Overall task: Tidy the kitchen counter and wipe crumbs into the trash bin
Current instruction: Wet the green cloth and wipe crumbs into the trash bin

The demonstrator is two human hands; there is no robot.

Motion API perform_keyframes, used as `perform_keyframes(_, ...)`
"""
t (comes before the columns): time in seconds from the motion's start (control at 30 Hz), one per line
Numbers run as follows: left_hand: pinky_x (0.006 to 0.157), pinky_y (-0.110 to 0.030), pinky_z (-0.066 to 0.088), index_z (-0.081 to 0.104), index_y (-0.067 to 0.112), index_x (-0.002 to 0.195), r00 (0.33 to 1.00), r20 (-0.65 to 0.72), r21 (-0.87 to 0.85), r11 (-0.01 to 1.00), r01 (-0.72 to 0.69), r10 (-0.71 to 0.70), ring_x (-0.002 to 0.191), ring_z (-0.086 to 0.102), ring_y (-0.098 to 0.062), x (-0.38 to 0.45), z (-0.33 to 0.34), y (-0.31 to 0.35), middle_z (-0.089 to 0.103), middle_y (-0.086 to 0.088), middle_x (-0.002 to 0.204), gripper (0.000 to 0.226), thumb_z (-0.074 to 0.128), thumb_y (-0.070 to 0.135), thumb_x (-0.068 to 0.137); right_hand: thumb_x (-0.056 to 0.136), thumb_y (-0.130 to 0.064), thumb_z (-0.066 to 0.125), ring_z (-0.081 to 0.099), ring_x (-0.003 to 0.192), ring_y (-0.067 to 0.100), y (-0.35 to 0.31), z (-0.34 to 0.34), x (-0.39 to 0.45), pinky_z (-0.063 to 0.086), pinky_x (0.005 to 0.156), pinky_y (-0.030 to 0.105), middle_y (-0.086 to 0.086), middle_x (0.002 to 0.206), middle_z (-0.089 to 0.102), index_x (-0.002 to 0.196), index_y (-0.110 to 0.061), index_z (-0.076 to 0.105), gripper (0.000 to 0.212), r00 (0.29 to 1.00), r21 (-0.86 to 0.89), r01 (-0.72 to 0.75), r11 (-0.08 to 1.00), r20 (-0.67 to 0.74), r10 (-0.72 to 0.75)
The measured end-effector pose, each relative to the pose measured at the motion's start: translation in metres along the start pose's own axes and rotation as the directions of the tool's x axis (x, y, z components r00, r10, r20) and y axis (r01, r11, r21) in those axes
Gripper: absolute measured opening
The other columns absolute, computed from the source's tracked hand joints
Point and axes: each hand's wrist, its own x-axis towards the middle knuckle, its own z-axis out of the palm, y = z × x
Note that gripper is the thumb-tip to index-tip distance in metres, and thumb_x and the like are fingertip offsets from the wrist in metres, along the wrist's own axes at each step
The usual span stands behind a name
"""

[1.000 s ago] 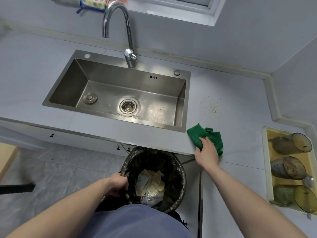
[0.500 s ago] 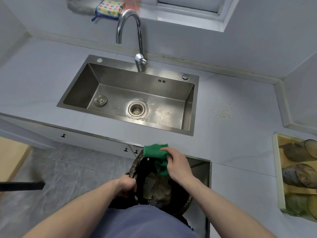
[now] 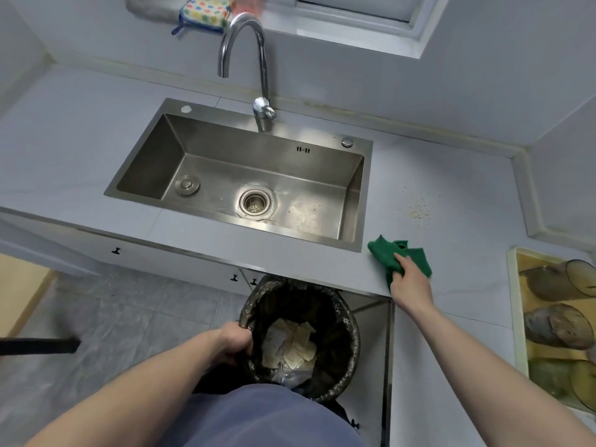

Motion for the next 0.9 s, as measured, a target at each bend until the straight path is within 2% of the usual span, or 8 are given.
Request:
perform_keyframes(0.1,0.087,-0.049,0.062,0.065,0.003,0.1,1.0,-0.006,-0.006,1.0,0.001,-0.001,0.101,0.072,-0.039,-0.001,0.0,0.002,0.071,-0.025,0.112,0.028,0.054,-0.009,0.078,0.1,-0.034,0.053,0.016,0.155,0.028,0.002,0.015,-0.002,0.019,0.125,0.045,0.006,0.169,0.015,0.159,-0.024,0.031,0.064,0.993,-0.04,-0.074,0.996,0.085,0.077)
perform_keyframes(0.2,0.086,-0.049,0.062,0.065,0.005,0.09,1.0,-0.01,-0.001,1.0,0.015,-0.015,0.099,0.072,-0.039,-0.002,0.001,0.002,0.072,-0.023,0.104,0.022,0.054,-0.009,0.078,0.102,-0.046,0.047,0.02,0.154,0.029,-0.012,0.027,-0.005,0.024,0.123,0.048,0.004,0.168,0.02,0.157,-0.026,0.036,0.06,0.993,-0.042,-0.1,0.994,0.05,0.102)
perform_keyframes(0.33,0.087,-0.047,0.062,0.067,0.005,0.084,1.0,0.0,0.023,0.999,0.031,-0.031,0.101,0.072,-0.039,-0.004,0.0,0.003,0.071,-0.019,0.094,0.018,0.055,-0.007,0.078,0.103,-0.031,0.05,0.03,0.151,0.026,-0.027,0.048,-0.027,0.031,0.121,0.044,0.001,0.166,0.028,0.157,-0.025,0.035,0.056,0.995,-0.165,0.062,0.984,0.093,-0.047)
perform_keyframes(0.43,0.09,-0.048,0.061,0.069,0.003,0.088,0.999,-0.008,0.039,0.999,0.035,-0.035,0.105,0.07,-0.039,-0.005,0.001,0.006,0.071,-0.024,0.105,0.018,0.056,-0.007,0.079,0.1,-0.017,0.052,0.039,0.145,0.024,-0.037,0.061,-0.049,0.035,0.117,0.036,-0.002,0.163,0.035,0.154,-0.028,0.041,0.056,0.984,-0.188,0.139,0.972,0.138,-0.114)
perform_keyframes(0.53,0.089,-0.046,0.061,0.07,0.0,0.099,0.999,-0.008,0.068,0.997,0.043,-0.042,0.106,0.07,-0.038,-0.008,0.001,0.008,0.07,-0.026,0.115,0.022,0.057,-0.005,0.082,0.098,-0.015,0.053,0.054,0.132,0.025,-0.053,0.059,-0.057,0.044,0.109,0.032,-0.004,0.15,0.053,0.142,-0.038,0.055,0.05,0.959,-0.133,0.175,0.976,0.249,-0.138)
perform_keyframes(0.67,0.085,-0.041,0.063,0.067,0.006,0.093,0.998,0.013,0.105,0.992,0.067,-0.069,0.101,0.072,-0.033,-0.013,-0.001,0.01,0.07,-0.017,0.102,0.016,0.058,-0.003,0.085,0.1,-0.023,0.056,0.06,0.119,0.02,-0.067,0.028,-0.048,0.049,0.104,0.035,-0.005,0.138,0.062,0.135,-0.042,0.061,0.041,0.892,0.017,0.157,0.987,0.426,-0.149)
perform_keyframes(0.8,0.082,-0.039,0.064,0.067,0.005,0.091,0.997,0.035,0.087,0.994,0.064,-0.067,0.1,0.072,-0.032,-0.014,-0.002,0.011,0.07,-0.015,0.095,0.017,0.055,-0.006,0.085,0.097,-0.021,0.057,0.063,0.11,0.014,-0.051,-0.019,-0.024,0.049,0.096,0.027,-0.007,0.126,0.068,0.133,-0.042,0.063,0.042,0.972,0.138,0.097,0.986,0.2,-0.124)
perform_keyframes(0.9,0.089,-0.043,0.061,0.068,-0.002,0.111,0.997,0.053,0.087,0.995,0.042,-0.047,0.106,0.071,-0.035,-0.013,-0.001,0.014,0.071,-0.022,0.113,0.03,0.055,-0.008,0.085,0.097,-0.019,0.057,0.062,0.111,0.016,-0.028,-0.048,0.002,0.046,0.096,0.028,-0.004,0.125,0.068,0.133,-0.036,0.064,0.04,1.0,0.253,0.022,0.967,0.016,-0.027)
